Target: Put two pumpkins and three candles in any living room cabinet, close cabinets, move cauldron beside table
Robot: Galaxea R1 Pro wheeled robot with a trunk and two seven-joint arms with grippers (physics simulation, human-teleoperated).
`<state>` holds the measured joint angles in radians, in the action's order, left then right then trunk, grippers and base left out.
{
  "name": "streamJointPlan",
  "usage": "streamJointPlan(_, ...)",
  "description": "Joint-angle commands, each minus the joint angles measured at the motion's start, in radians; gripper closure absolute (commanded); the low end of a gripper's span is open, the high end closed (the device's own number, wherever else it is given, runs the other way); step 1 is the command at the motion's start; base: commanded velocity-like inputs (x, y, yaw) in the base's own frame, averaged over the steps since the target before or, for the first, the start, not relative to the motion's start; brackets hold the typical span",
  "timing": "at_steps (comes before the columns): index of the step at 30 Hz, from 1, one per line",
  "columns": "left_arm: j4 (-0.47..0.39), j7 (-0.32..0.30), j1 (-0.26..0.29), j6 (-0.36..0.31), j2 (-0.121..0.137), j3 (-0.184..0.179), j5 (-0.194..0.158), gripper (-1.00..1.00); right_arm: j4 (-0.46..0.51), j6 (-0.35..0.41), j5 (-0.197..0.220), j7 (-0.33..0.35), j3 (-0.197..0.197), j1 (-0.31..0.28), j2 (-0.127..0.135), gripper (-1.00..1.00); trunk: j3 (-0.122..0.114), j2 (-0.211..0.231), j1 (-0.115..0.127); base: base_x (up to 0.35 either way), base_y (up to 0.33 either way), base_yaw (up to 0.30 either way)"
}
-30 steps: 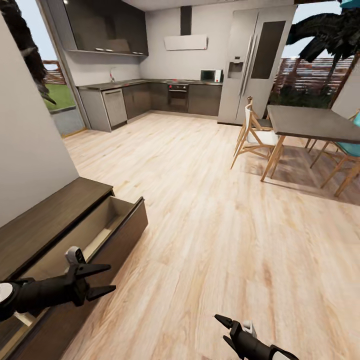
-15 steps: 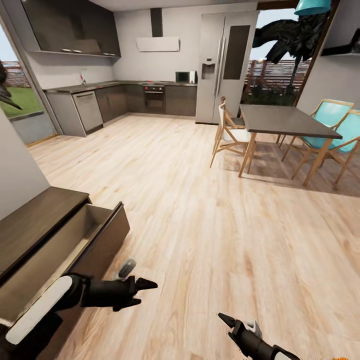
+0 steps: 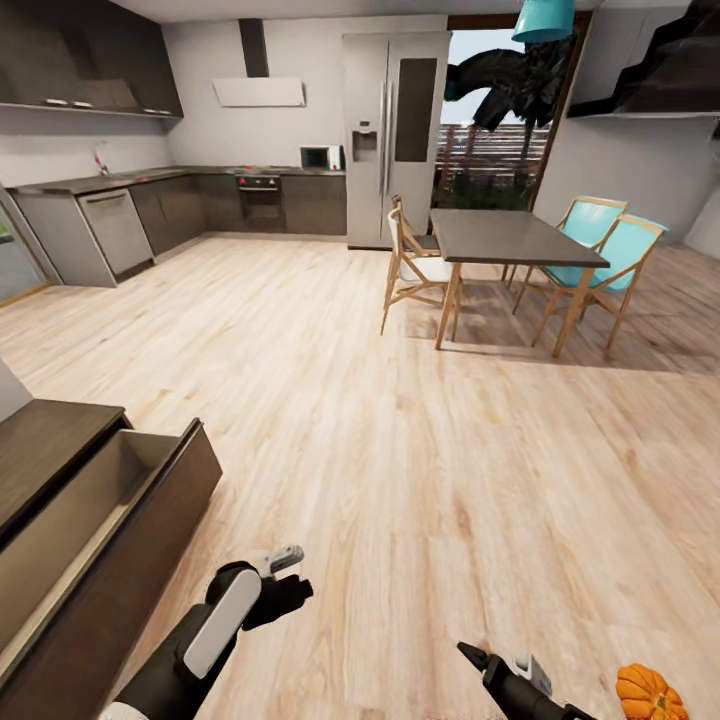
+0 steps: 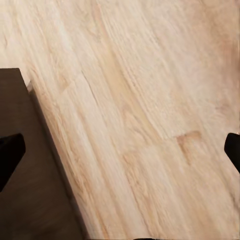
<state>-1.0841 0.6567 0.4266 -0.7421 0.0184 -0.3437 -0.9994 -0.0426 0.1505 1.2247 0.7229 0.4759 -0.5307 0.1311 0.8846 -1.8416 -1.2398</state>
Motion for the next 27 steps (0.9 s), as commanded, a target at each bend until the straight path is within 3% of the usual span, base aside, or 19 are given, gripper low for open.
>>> streamJointPlan(1,0.009,0.01,0.002,0.011,0.001,-0.003,-0.005,-1.0,-0.003,0.005,0.011,-0.001,0.005,-0.002,0.001,-1.0,0.0,0.0,0.0,0.0,0.0,-0.278)
streamJointPlan(8,0.148,0.003,0.006,0.163,-0.001,-0.015,0.09,-1.0,-0.002,-0.034,0.013,-0.069,0.006,-0.002,0.003,-1.0,-0.005,0.0,0.0,0.0,0.0,-0.266)
streamJointPlan(13,0.262,-0.089,0.006,0.249,-0.002,-0.025,0.175,-1.0,-0.002,-0.095,0.01,-0.108,0.006,-0.002,0.003,-1.0,-0.008,0.0,0.0,0.0,0.0,-0.143)
streamJointPlan(17,0.355,-0.136,0.006,0.322,-0.002,-0.031,0.226,-1.0,0.0,-0.144,0.008,-0.215,0.007,-0.002,0.002,-1.0,-0.01,0.0,0.0,0.0,0.0,-0.087)
streamJointPlan(19,0.388,-0.143,0.005,0.367,0.0,-0.031,0.246,-1.0,0.002,-0.153,0.007,-0.28,0.007,-0.002,0.002,-1.0,-0.012,0.0,0.0,0.0,0.0,-0.081)
streamJointPlan(27,0.405,-0.146,0.005,0.393,0.002,-0.033,0.261,-1.0,0.005,-0.159,0.008,-0.429,0.006,-0.002,0.0,-1.0,-0.019,0.0,0.0,0.0,0.0,-0.17)
